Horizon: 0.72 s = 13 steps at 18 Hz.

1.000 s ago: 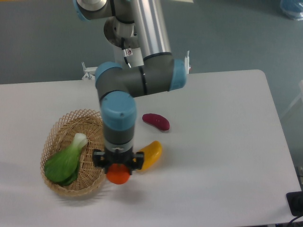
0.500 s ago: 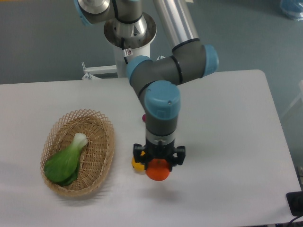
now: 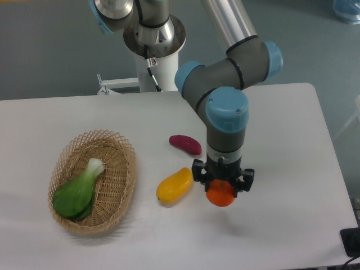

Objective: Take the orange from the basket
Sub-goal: 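Lift the orange out of the basket and carry it beside the mango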

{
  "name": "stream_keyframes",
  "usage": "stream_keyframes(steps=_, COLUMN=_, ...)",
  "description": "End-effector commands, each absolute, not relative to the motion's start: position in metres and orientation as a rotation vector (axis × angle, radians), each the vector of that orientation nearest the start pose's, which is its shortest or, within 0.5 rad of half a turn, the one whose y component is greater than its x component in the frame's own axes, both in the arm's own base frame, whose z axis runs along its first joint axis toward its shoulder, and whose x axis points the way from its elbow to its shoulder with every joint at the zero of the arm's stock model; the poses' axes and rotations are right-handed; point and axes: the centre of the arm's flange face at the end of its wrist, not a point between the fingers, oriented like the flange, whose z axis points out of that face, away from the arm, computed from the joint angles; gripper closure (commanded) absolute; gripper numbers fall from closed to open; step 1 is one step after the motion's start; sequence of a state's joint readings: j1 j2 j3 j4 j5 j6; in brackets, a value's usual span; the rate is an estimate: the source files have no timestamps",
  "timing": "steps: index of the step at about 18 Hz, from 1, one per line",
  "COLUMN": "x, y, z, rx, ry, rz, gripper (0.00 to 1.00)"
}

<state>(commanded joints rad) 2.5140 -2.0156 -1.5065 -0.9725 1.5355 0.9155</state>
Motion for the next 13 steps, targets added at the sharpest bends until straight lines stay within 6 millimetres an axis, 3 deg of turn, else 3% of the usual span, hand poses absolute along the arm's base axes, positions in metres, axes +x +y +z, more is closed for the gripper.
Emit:
stream_keyframes(steps=5, x=-0.483, y=0.485, z=0.326, rx=-2.982, ry=0.038, rz=0.252, gripper=0.31)
stream_keyframes(steps=13, x=-0.488, y=0.480, z=0.328, rx=-3.020, ry=0.032, rz=0.291, gripper=0.28)
